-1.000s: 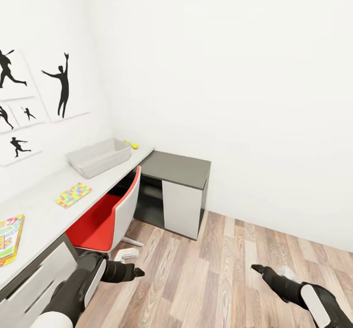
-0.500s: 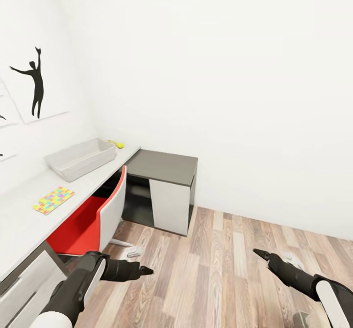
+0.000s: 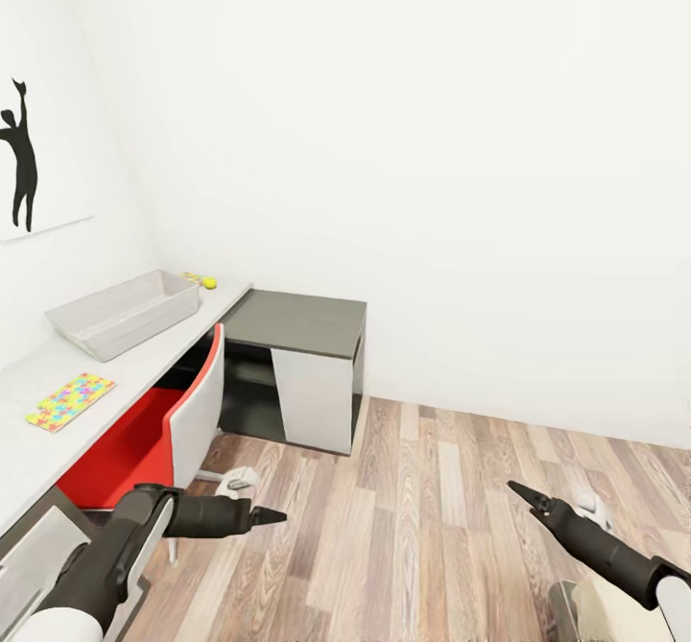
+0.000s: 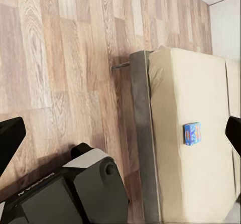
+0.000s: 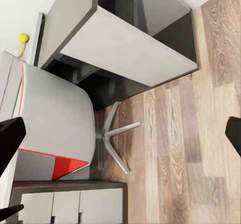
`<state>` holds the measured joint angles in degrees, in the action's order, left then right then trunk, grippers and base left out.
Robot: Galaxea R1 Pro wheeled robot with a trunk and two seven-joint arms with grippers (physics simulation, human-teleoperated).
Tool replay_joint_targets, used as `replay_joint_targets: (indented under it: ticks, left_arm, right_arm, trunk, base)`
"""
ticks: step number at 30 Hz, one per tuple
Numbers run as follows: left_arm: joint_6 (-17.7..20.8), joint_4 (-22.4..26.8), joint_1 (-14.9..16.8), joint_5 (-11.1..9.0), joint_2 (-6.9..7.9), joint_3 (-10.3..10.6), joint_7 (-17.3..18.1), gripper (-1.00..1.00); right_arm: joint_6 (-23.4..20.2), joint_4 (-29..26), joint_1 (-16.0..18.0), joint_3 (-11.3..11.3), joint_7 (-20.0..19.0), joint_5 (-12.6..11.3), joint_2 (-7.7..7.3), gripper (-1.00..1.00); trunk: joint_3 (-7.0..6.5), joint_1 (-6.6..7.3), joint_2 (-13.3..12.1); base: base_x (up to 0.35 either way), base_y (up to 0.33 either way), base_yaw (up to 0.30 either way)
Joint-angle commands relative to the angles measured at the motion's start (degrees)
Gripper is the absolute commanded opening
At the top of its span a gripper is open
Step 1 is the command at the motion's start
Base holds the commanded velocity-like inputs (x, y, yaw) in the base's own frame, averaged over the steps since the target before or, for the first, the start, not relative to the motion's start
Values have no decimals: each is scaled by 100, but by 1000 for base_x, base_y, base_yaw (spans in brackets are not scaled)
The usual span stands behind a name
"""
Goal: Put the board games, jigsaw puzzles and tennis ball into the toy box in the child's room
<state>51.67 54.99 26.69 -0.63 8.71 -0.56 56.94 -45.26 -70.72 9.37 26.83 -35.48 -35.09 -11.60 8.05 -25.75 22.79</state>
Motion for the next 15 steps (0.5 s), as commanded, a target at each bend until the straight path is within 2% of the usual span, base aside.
replay_joint_targets:
  ticks: [1, 6, 15]
  left_arm:
    - [42, 21, 3, -10, 59, -6, 224, 100]
    - [33, 43, 3, -10, 142, -11, 703, 100]
    - [15, 55, 3, -4, 179, -2, 1414, 100]
  right_arm:
    - [-36, -11, -7, 32, -159, -3, -1, 100]
    - [-36, -7, -24, 87, -457, -5, -18, 100]
    - [-43, 0, -39, 209, -766, -3, -29, 100]
  trunk:
    - [21, -3, 13]
    - [61, -3, 13]
    - [134, -3, 13]
  base:
    - [0, 0, -155]
    - [0, 0, -154]
    - [0, 0, -152]
